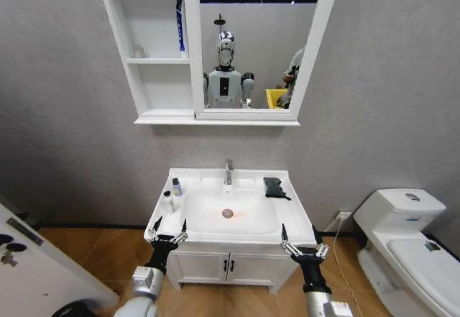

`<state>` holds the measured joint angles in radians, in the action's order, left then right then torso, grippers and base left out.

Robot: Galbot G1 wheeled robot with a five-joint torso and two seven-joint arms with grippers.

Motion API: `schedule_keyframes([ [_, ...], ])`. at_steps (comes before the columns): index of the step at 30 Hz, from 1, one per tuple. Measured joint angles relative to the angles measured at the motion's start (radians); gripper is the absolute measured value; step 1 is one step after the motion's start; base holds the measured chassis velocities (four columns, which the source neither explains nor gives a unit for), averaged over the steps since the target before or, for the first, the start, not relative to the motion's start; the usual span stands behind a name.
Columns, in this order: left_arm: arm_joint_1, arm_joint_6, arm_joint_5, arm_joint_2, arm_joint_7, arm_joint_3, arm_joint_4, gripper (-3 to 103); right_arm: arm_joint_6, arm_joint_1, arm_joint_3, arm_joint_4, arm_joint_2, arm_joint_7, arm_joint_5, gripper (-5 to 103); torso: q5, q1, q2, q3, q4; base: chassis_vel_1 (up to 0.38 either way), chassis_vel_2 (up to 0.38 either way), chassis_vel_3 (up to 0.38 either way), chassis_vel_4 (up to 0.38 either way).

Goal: Move facial cleanser and shampoo from washbasin to cabinet, then wipe washbasin with towel.

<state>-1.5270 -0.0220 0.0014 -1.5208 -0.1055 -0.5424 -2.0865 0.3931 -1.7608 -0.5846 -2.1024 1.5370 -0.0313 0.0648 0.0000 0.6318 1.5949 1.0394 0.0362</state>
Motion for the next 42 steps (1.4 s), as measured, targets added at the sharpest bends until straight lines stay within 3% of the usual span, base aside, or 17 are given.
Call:
schedule_keyframes([
  [12, 0.146, -0.021, -0.03, 0.045, 0.025, -0.028, 0.146, 97, 0.022, 0.008, 0.005, 0.028, -0.015, 0.025, -0.007, 100, 0.0, -0.001, 0.001, 0.0, 0.0006, 0.01, -0.005, -0.007, 0.006],
  [14, 0.237, -0.021, -0.045, 0.049, 0.036, -0.027, 0.245, 97, 0.024, 0.003, -0.001, 0.029, -0.017, 0.028, -0.003, 100, -0.0001, 0.0, 0.0, 0.0, 0.0002, 0.0, 0.0, 0.0, 0.0],
  [20, 0.352, -0.031, -0.075, 0.05, 0.046, -0.026, 0.383, 97, 0.026, -0.003, -0.015, 0.033, -0.031, 0.031, 0.012, 100, 0.0, 0.0, 0.0, 0.0, 0.0002, 0.0, 0.0, 0.0, 0.0],
  [31, 0.431, -0.004, -0.087, 0.046, 0.068, -0.042, 0.498, 96, 0.018, 0.008, -0.017, 0.033, -0.026, 0.033, 0.016, 100, 0.0, 0.0, 0.0, 0.0, 0.0005, 0.0, 0.0, 0.0, 0.0],
  [37, 0.476, -0.005, -0.087, 0.043, 0.07, -0.042, 0.547, 75, 0.007, 0.011, -0.027, 0.028, -0.027, 0.033, 0.022, 100, 0.0, 0.0, 0.0, 0.0, 0.0004, 0.0, 0.0, 0.0, 0.0],
  [39, 0.48, -0.006, -0.087, 0.043, 0.069, -0.042, 0.552, 75, 0.006, 0.011, -0.029, 0.028, -0.028, 0.033, 0.025, 100, 0.0, 0.0, 0.0, 0.0, 0.0004, 0.0, 0.0, 0.0, 0.0],
  [41, 0.483, -0.009, -0.087, 0.043, 0.065, -0.042, 0.556, 58, 0.004, 0.011, -0.033, 0.027, -0.031, 0.032, 0.031, 100, -0.0001, 0.0, 0.0, 0.0, 0.0003, 0.0, 0.0, 0.0, 0.0],
  [42, 0.483, -0.009, -0.087, 0.043, 0.065, -0.042, 0.556, 58, 0.004, 0.011, -0.033, 0.027, -0.031, 0.032, 0.031, 100, -0.0001, 0.0, 0.0, 0.0, 0.0003, 0.0, 0.0, 0.0, 0.0],
])
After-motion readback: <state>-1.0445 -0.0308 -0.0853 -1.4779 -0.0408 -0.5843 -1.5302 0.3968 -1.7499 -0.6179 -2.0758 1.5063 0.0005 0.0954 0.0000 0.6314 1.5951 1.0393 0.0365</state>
